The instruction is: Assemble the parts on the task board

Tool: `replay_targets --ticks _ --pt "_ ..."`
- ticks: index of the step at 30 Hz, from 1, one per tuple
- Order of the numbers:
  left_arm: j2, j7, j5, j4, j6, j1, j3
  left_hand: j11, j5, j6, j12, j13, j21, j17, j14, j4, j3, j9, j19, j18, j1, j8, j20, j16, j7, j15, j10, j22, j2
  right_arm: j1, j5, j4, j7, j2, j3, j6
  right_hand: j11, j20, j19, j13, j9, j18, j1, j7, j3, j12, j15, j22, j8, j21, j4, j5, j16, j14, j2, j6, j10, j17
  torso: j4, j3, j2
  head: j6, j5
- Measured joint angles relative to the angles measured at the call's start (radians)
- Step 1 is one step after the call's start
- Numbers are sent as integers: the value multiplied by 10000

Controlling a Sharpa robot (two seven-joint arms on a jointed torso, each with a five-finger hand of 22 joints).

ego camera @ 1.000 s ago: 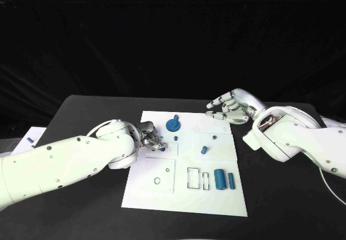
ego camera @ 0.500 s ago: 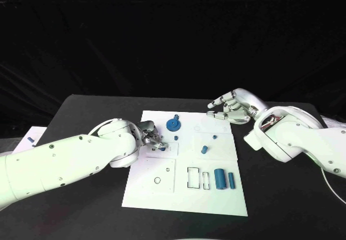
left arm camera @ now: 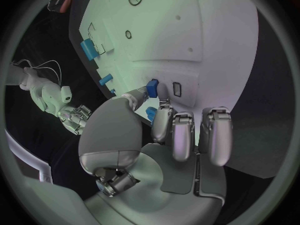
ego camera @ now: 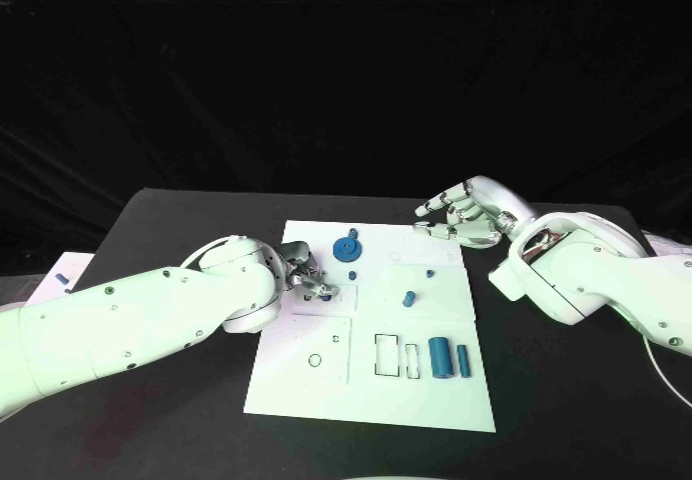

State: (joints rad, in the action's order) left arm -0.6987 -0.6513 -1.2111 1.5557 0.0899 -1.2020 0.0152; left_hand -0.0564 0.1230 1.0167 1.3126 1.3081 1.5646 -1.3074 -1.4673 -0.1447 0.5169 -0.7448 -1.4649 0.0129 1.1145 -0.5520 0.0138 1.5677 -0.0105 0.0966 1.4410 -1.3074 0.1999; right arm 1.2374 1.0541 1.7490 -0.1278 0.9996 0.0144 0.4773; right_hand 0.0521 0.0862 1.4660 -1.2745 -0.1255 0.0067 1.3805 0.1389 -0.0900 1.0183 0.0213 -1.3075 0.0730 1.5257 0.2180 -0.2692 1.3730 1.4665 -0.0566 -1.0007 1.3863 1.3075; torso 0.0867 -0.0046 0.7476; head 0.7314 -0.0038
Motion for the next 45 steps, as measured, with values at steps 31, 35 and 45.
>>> replay_targets --ticks 31,35,45 --pt "50 -164 -28 -156 -124 -7 -2 -46 37 142 117 -4 -1 1 0 -1470 -4709 -732 -36 16 -1328 -344 -35 0 75 72 118 0 -711 2 -3 2 0 29 0 1 -37 0 0 105 1 0 -41 0 98 -164 0 -2 0 -42 97 -39 -153 0 41 0 -37 -2 7 -13 -7 8 -3" --pt "-10 -172 -26 -101 -113 0 -7 -46 37 142 117 -4 0 2 0 -1465 -4836 -749 -36 17 -1323 -345 -35 0 76 72 118 1 -806 2 -3 -4 0 31 0 1 -36 0 0 105 1 0 -41 0 98 -164 0 -6 0 -41 97 -39 -153 0 41 0 -37 0 6 -13 -6 -1 -2" --pt "-250 -249 201 126 -110 9 -389 34 37 -174 -85 -62 -1 -7 1 -1467 -5277 -768 -36 17 -1284 -265 -35 0 -25 71 37 1 -1020 2 -5 -112 1 -5 0 -1 -36 0 0 104 1 0 -41 0 98 -164 0 -5 0 -39 97 -39 -153 0 41 0 -37 6 8 -16 -6 -62 -1"
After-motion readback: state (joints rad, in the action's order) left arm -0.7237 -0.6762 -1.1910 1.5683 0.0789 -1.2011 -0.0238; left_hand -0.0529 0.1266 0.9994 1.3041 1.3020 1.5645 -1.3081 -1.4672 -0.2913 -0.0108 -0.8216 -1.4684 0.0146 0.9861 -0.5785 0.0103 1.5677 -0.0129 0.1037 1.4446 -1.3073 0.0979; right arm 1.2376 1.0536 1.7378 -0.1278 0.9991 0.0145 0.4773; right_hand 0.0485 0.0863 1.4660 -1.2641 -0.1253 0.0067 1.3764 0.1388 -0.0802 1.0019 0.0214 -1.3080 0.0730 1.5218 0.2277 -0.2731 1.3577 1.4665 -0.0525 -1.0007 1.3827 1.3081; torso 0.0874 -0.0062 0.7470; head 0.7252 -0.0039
